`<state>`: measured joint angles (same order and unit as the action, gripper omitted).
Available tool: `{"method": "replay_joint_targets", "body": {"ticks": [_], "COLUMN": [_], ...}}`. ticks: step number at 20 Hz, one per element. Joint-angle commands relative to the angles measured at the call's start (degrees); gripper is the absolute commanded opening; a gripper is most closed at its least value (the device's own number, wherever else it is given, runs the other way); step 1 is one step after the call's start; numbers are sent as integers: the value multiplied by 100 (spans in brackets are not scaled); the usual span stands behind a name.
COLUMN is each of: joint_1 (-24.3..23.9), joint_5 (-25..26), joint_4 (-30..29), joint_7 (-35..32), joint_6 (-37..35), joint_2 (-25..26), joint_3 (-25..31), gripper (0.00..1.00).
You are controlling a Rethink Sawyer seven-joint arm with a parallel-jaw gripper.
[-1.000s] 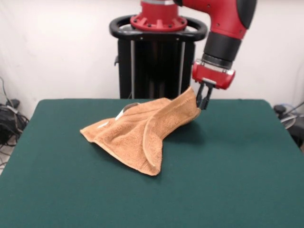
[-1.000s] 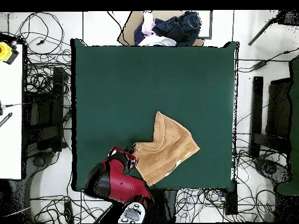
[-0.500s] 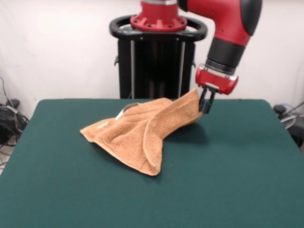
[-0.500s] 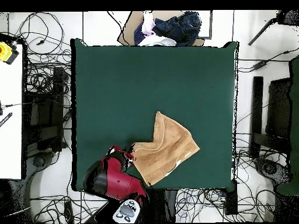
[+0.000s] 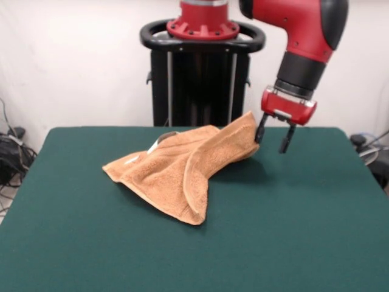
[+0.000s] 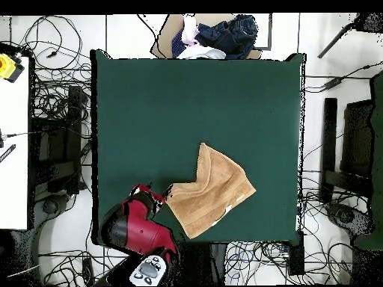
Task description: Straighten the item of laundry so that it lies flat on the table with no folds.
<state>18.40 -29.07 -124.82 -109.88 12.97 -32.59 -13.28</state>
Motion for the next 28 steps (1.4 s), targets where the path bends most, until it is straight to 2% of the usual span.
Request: {"method": "replay_joint_targets", "body": {"ticks": [1,9,15,19,23,28], "joint_1": [28,3,-147,-623,-840,-1125], "joint_5": [-494,-464,32,564,861,1154], "joint_4": [317,182,-568,-942,-1088,-1066], "joint_7": [-1685,-1578,-1200,-956,-953,-993], "joint_6": [192,-134,-776,-745,-645,-375], "joint_2": [-56,-322,-1310,-1678,-1745,-1539], "joint_3": [374,430,206,292,329,456], "gripper": [100,100,100,100,100,100]}}
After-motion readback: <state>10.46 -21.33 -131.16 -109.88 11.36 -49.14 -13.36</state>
